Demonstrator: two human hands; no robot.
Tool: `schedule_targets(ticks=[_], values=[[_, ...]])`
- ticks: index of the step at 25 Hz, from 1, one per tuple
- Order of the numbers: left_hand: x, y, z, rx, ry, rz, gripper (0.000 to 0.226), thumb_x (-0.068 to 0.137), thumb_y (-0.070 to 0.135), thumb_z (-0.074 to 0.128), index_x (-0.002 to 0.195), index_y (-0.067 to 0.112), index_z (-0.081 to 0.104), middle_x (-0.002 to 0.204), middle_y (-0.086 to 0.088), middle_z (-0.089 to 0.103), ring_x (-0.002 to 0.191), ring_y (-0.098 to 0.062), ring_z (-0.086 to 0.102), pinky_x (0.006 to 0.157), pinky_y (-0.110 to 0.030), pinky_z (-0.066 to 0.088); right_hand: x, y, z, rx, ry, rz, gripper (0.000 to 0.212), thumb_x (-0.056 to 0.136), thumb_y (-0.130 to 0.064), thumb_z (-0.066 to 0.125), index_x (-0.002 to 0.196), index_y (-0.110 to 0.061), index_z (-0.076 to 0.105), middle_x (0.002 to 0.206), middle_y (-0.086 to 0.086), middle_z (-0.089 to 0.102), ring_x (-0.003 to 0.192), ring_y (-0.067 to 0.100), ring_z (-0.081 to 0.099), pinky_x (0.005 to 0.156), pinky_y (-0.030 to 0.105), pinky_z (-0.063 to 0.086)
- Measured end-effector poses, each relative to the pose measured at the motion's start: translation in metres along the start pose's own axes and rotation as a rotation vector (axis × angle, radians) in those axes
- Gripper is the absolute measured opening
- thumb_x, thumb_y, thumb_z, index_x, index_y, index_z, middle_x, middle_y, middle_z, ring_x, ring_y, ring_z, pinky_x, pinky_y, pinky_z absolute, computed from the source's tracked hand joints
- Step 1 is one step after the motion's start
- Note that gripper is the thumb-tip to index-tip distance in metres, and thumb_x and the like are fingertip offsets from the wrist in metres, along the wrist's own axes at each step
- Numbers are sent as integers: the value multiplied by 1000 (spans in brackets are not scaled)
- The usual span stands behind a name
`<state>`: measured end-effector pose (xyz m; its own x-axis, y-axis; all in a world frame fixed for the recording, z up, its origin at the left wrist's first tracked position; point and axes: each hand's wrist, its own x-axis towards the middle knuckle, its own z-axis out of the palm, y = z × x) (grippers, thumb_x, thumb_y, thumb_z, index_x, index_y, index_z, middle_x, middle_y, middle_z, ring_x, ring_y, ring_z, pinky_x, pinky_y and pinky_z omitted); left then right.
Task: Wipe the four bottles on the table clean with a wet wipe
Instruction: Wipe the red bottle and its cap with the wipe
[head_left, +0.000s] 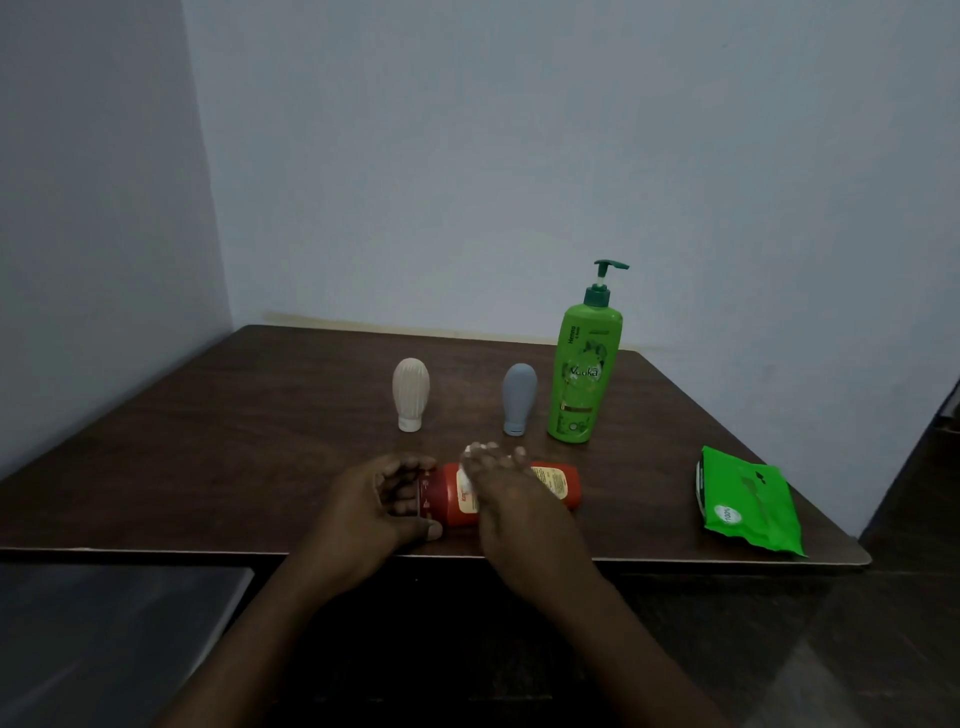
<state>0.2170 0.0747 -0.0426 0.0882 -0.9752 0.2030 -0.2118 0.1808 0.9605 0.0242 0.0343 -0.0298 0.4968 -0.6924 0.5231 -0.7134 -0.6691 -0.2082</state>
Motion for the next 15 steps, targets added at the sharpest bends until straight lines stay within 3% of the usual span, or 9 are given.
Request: schedule_targets(ticks=[2,9,15], values=[[1,0,-1,22,5,-11,68,65,-12,89,119,23,69,115,0,76,104,-16,75,84,-26,62,-7,26,-8,-44,11,96,52,95,-10,43,147,-17,41,154,2,39,144,15,30,122,34,14],[1,-2,0,62,5,-2,65,70,-4,90,127,18,67,116,-2,76,103,-13,75,89,-25,60,-46,67,-23,0,89,267,51,86,4,56,134,-14,57,141,4,53,133,17,48,115,27,24],[0,-1,-3,50,3,-16,64,70,-3,90,124,23,67,111,1,76,102,-9,74,82,-19,59,-45,26,-2,40,100,231,50,92,0,52,139,-16,51,150,1,41,143,18,33,117,31,27]])
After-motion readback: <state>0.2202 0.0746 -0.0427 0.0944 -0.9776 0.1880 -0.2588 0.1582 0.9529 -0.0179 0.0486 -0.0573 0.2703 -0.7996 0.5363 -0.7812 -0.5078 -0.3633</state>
